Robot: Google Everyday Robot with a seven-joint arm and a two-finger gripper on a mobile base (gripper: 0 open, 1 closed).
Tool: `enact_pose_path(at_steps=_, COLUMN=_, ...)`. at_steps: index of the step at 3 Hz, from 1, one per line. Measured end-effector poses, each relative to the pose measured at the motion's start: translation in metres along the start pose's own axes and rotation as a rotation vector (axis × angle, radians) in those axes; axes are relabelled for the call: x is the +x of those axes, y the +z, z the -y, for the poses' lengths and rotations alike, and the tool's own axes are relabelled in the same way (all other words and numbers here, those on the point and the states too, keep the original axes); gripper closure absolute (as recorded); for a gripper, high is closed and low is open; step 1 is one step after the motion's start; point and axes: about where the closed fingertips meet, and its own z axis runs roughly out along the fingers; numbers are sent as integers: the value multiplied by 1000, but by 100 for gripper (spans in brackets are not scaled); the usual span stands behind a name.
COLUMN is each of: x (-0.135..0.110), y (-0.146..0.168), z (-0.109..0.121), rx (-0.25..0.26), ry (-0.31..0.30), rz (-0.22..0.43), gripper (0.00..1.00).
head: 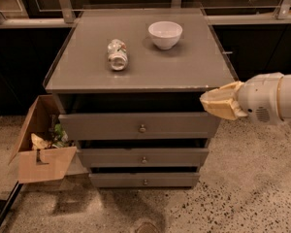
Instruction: Open top drawer
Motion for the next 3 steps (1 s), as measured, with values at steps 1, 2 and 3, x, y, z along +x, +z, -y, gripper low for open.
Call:
enact_pose_path(at_steps=1, x=13, y=16, z=1, rx=56, ry=58, rz=43, gripper=100)
enact_pose_path(at_steps=2, x=26, y=31, z=2, rx=108, ry=105, rz=51, gripper=100)
enact_pose_path(at_steps=3, x=44, y=49, z=10, rx=188, ry=139, rz=20, gripper=100)
